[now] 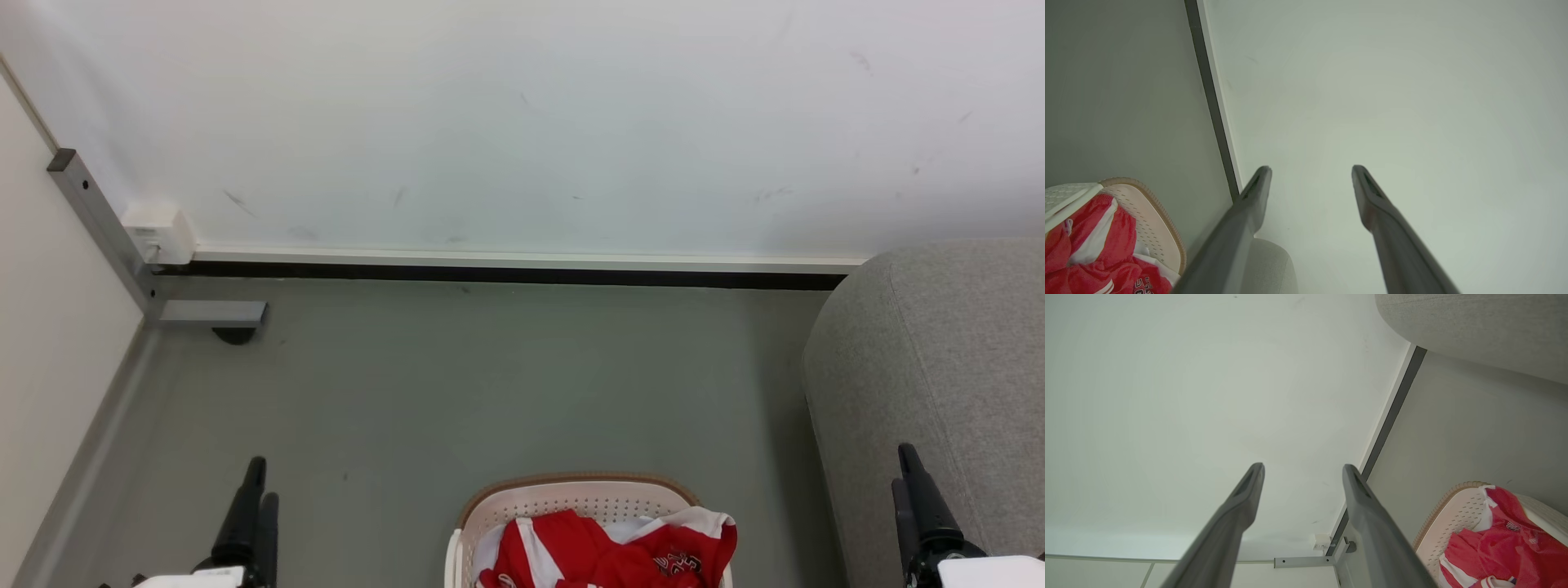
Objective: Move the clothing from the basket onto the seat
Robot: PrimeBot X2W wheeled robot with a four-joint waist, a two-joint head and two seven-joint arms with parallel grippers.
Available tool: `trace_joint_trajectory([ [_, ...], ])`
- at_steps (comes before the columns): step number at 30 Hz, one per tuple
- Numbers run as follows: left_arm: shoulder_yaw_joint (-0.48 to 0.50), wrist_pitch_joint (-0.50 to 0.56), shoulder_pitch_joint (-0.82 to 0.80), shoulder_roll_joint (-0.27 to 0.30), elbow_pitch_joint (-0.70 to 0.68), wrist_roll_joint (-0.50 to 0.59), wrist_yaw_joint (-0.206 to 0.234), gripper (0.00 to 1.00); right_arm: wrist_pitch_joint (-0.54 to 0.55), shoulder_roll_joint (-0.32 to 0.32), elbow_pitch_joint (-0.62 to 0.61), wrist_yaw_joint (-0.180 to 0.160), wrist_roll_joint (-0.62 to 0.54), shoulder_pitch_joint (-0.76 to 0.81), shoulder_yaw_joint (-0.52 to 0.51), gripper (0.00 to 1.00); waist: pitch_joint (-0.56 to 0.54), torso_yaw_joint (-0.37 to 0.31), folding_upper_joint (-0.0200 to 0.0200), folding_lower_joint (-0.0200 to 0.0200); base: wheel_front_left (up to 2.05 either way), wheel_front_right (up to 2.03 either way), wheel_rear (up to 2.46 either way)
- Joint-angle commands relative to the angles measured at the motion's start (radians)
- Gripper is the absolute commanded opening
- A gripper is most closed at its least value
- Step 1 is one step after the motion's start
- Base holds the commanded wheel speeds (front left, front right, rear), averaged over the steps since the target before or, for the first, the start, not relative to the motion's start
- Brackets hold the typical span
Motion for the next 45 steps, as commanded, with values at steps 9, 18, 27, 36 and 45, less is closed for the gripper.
trace_joint_trajectory([
  [9, -0.013, -0.047, -0.014, 0.009, -0.036, 0.19, 0.036, 1.0, -0.047, -0.031, -0.026, 0.0, -0.207, -0.044, 0.055, 1.0, 0.002, 0.001, 0.0, 0.0, 0.0, 0.0, 0.0],
  [18, -0.037, -0.083, -0.007, 0.01, -0.063, 0.383, 0.063, 1.0, -0.084, -0.047, -0.041, 0.0, -0.397, -0.058, 0.103, 1.0, 0.003, 0.002, 0.0, 0.0, 0.0, 0.0, 0.0],
  [27, -0.057, -0.117, 0.0, 0.012, -0.07, 0.553, 0.083, 1.0, -0.118, -0.059, -0.038, -0.001, -0.565, -0.07, 0.152, 1.0, 0.003, 0.003, 0.0, 0.0, 0.0, 0.0, 0.0],
  [36, -0.074, -0.143, 0.006, 0.012, -0.077, 0.686, 0.091, 1.0, -0.144, -0.073, -0.021, -0.001, -0.693, -0.078, 0.185, 1.0, 0.004, 0.003, 0.0, 0.0, 0.0, 0.0, 0.0],
  [45, -0.09, -0.173, 0.016, 0.014, -0.088, 0.834, 0.095, 1.0, -0.172, -0.078, -0.001, -0.001, -0.809, -0.082, 0.196, 1.0, 0.004, 0.002, 0.0, 0.0, 0.0, 0.0, 0.0],
])
